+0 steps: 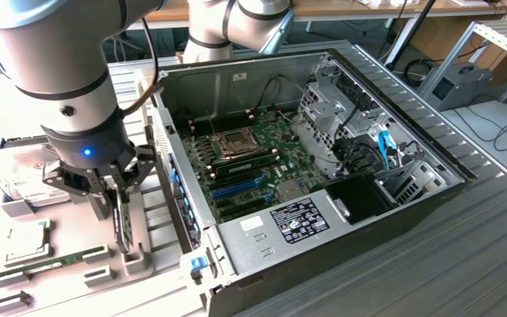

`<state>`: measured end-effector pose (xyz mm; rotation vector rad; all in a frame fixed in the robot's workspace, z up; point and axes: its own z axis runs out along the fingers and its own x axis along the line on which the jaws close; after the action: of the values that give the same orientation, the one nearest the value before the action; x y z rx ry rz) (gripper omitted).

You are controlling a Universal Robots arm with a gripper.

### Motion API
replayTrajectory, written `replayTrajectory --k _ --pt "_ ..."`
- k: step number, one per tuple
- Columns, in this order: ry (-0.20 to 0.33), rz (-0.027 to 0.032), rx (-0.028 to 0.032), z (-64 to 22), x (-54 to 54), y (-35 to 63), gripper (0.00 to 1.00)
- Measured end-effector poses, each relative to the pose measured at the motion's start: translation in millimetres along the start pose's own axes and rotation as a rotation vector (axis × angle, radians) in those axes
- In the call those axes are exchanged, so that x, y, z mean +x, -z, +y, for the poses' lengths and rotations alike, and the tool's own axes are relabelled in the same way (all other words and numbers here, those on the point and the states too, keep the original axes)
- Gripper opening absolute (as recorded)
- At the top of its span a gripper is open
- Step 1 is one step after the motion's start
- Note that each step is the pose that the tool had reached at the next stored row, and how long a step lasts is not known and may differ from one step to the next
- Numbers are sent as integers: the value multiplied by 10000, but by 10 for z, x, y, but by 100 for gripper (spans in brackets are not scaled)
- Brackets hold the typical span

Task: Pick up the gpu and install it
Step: 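Pick up the gpu and move the gpu toward the slot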

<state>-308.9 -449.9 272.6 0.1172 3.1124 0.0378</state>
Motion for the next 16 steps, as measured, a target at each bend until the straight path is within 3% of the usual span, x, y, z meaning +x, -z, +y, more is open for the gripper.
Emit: replayTrajectory --k 16 --pt "-1 -1 0 1 -1 36 26"
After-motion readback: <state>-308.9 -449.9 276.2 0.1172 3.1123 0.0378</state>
